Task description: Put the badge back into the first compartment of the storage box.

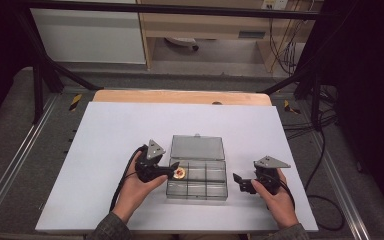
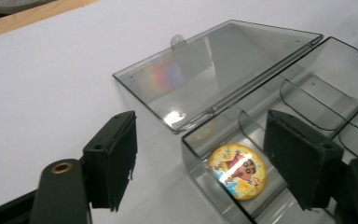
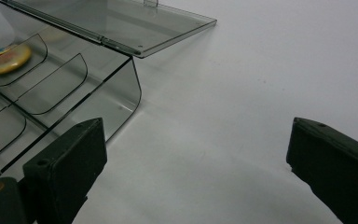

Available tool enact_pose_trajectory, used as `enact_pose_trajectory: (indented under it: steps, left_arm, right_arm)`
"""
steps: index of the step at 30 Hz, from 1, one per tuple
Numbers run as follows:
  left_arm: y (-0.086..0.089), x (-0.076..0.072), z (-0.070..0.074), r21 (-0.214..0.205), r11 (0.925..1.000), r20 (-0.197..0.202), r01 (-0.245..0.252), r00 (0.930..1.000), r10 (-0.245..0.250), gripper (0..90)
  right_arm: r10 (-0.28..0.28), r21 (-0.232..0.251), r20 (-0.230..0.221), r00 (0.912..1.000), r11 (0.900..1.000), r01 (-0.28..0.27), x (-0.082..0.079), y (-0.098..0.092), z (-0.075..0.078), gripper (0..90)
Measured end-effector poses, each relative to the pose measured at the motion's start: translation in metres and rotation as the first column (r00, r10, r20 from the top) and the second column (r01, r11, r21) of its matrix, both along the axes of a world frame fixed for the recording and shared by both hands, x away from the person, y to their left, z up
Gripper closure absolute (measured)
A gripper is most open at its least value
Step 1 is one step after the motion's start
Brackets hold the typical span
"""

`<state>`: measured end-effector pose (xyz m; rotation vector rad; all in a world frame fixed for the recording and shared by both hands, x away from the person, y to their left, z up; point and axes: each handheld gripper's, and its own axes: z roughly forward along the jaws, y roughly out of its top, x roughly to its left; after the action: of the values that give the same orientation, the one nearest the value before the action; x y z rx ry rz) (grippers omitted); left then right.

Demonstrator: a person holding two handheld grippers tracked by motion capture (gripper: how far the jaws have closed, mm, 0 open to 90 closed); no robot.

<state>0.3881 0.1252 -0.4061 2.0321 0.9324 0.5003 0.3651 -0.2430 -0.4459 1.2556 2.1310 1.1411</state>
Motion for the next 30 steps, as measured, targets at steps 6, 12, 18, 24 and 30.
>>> enact_pose_trajectory:
  steps: [6, 12, 18, 24, 30]
  left_arm:
    - [0.011, 0.006, -0.001, -0.007, 0.9995, 0.008, -0.032, 0.9994, 0.032, 18.5]
    - [0.024, 0.009, -0.006, -0.031, 0.9977, -0.002, -0.06, 0.9982, 0.06, 16.8]
    - [0.031, 0.01, -0.011, -0.031, 0.9972, -0.019, -0.068, 0.9975, 0.068, 14.9]
    - [0.032, 0.012, -0.015, -0.011, 0.997, -0.028, -0.076, 0.9968, 0.076, 14.6]
    - [0.037, 0.019, -0.016, 0.024, 0.9974, -0.034, -0.069, 0.997, 0.069, 21.1]
  right_arm:
    - [0.021, -0.035, 0.012, 0.9997, 0.9992, -0.02, 0.01, 0.006, 0.001, 6.8]
    - [0.039, -0.051, 0.019, 0.9991, 0.998, -0.038, 0.014, 0.012, 0.004, 6.5]
    - [0.045, -0.068, 0.018, 0.9988, 0.9968, -0.043, 0.02, 0.013, 0.007, 6.8]
    - [0.043, -0.086, -0.001, 0.9991, 0.9953, -0.043, 0.027, 0.013, 0.009, 9.8]
    - [0.066, -0.063, -0.037, 0.9971, 0.9956, -0.069, 0.037, 0.01, 0.004, 27.0]
